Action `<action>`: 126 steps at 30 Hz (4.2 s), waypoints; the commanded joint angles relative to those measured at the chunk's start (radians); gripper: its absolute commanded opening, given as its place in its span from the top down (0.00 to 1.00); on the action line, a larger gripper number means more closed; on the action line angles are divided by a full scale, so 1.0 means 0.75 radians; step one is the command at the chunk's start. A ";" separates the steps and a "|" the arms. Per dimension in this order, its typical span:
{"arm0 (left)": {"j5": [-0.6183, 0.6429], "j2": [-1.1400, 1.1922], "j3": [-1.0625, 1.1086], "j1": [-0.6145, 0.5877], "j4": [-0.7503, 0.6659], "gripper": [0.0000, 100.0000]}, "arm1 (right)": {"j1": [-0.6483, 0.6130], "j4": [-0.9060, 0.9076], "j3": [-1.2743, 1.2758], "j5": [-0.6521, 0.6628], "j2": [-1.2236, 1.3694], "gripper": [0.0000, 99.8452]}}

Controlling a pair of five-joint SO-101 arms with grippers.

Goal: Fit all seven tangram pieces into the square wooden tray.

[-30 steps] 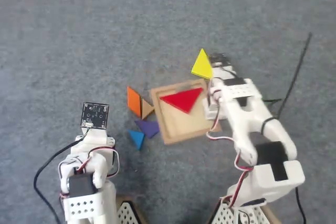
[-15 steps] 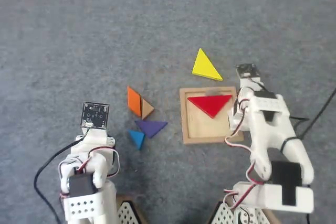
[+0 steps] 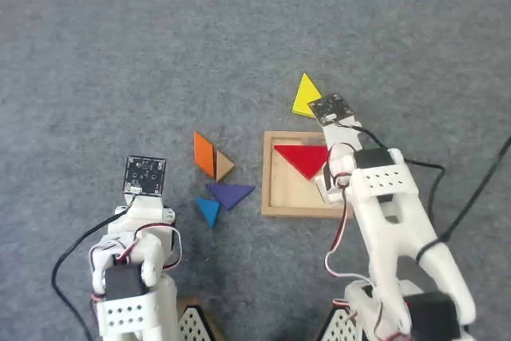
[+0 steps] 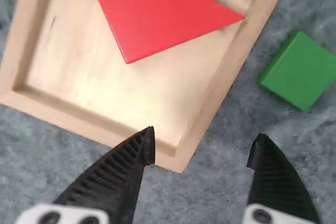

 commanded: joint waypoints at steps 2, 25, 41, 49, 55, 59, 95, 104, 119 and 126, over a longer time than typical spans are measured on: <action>-0.008 -0.016 -0.011 0.000 0.006 0.98 | 0.005 0.036 -0.174 0.014 -0.103 0.71; -0.008 -0.016 -0.011 0.000 0.006 0.98 | -0.118 0.179 -1.667 0.160 1.243 0.51; -0.008 -0.016 -0.011 0.000 0.006 0.98 | -0.116 0.263 -2.236 0.131 1.781 0.48; -0.008 -0.016 -0.011 0.000 0.006 0.98 | -0.116 0.265 -2.494 -0.160 1.963 0.48; -0.008 -0.016 -0.011 0.000 0.006 0.98 | -0.116 0.269 -2.649 -0.284 2.084 0.48; -0.008 -0.016 -0.011 0.000 0.006 0.98 | -0.114 0.269 -2.696 -0.284 2.129 0.48; -0.008 -0.016 -0.011 0.000 0.006 0.98 | -0.064 0.977 -3.120 0.333 2.151 0.55; -0.008 -0.016 -0.011 0.000 0.006 0.98 | -0.097 0.987 -3.016 0.405 2.198 0.52; -0.008 -0.016 -0.011 0.000 0.006 0.98 | -0.058 0.997 -3.009 0.403 2.298 0.62; -0.008 -0.016 -0.011 0.000 0.006 0.98 | -0.011 0.995 -3.009 0.403 2.307 0.74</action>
